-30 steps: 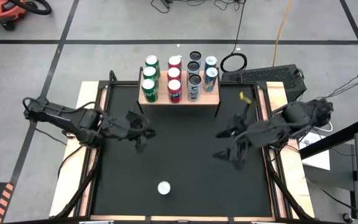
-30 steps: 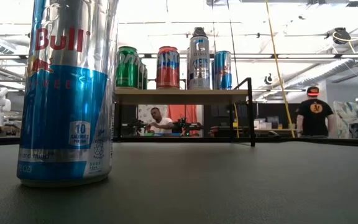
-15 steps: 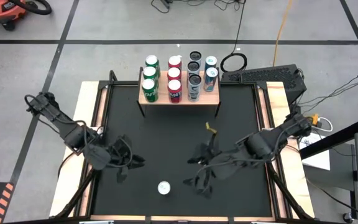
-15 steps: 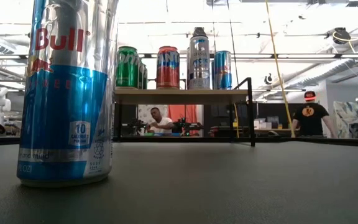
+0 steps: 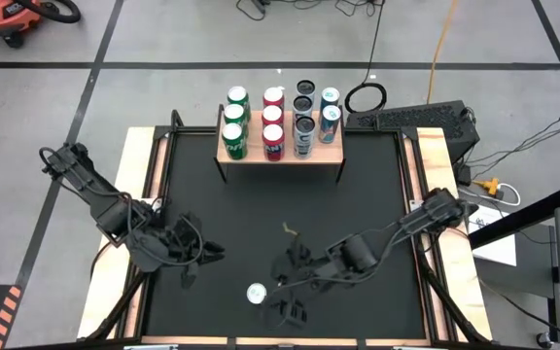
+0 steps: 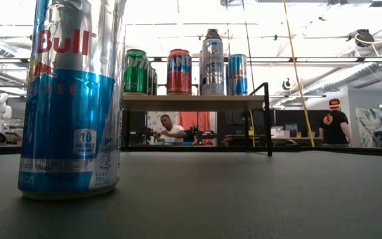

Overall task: Place canned beverage on shelf
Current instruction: Put the blue soda can on the shelf aligned with the other blue soda can

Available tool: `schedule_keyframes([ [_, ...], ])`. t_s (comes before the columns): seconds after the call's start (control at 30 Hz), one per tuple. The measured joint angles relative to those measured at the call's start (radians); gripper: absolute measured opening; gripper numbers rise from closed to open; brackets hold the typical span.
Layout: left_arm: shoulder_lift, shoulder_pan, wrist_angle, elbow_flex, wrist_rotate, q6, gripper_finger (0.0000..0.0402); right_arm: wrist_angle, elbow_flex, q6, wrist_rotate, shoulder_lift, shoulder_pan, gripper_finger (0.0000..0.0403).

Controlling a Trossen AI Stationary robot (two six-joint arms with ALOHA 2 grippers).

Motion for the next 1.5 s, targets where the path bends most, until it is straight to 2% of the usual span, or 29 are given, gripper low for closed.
schedule_keyframes([
  [0.1,0.014,-0.003,-0.003,0.0,-0.001,0.001,0.0081,0.04,0.0,-0.014,-0.057,0.041,-0.011,0.0397],
  [0.27,0.055,-0.017,-0.032,-0.001,-0.034,0.0,0.0081,0.094,0.0,0.057,-0.105,0.077,-0.045,0.0399],
  [0.53,0.085,-0.022,-0.014,-0.001,-0.05,-0.029,0.0081,0.064,0.0,-0.044,-0.102,0.095,-0.07,0.04],
  [0.73,0.086,-0.022,-0.013,-0.001,-0.057,-0.029,0.0081,0.115,0.001,-0.148,-0.105,0.161,-0.082,0.04],
  [1.03,0.086,-0.022,-0.017,-0.001,-0.059,-0.029,0.0081,0.15,0.0,-0.151,-0.106,0.212,-0.083,0.04],
  [1.33,0.086,-0.022,-0.026,-0.001,-0.086,-0.028,0.0081,0.177,0.0,-0.258,-0.137,0.241,-0.089,0.04],
  [1.5,0.086,-0.022,-0.026,-0.001,-0.087,-0.028,0.0081,0.177,0.0,-0.246,-0.143,0.273,-0.089,0.04],
])
